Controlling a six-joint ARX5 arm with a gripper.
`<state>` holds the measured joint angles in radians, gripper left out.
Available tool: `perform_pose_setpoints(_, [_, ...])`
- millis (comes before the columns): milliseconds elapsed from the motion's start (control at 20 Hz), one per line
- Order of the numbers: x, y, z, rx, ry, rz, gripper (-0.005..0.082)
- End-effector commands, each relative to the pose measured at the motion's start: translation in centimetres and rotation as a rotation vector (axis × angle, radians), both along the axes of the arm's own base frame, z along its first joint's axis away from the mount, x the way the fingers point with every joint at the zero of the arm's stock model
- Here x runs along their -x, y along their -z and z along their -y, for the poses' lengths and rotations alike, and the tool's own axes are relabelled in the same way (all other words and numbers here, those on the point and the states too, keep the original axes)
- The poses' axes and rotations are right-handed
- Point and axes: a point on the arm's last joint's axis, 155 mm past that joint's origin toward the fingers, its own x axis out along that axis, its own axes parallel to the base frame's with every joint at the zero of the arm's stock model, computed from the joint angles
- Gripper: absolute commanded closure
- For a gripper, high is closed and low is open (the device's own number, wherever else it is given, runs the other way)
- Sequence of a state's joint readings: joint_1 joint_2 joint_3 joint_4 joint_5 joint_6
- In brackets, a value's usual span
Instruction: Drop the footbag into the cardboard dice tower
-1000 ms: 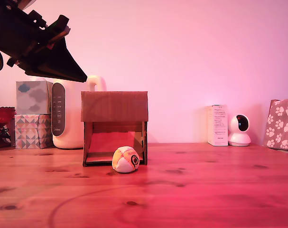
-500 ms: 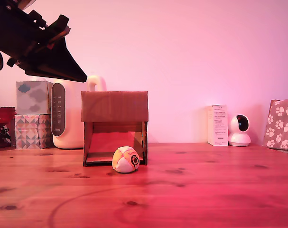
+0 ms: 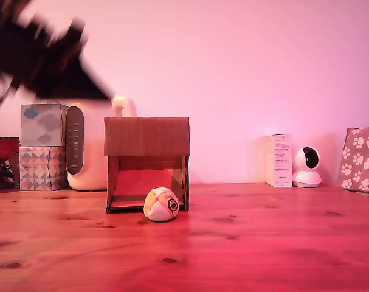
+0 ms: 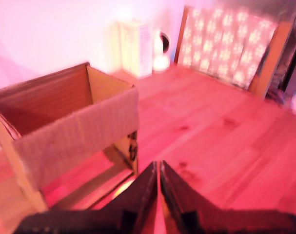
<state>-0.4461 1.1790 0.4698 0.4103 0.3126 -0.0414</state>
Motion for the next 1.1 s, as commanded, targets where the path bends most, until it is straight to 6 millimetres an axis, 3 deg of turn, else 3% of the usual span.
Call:
perform_pose_setpoints(0, [0.6,0.9,-0.1,0.015,0.001,0.0,0.079])
perform_pose_setpoints(200, [1.7,3.2,-0.7,0.015,-0.005,-0.034,0.079])
perform_pose_setpoints(600, [1.7,3.2,1.6,0.044,0.048,0.009,0.079])
perform_pose_setpoints(800, [0.6,3.6,2.8,0.056,0.042,0.053,0.079])
perform_pose_setpoints(1050, [-1.7,5.6,3.7,0.025,0.018,0.014,0.079])
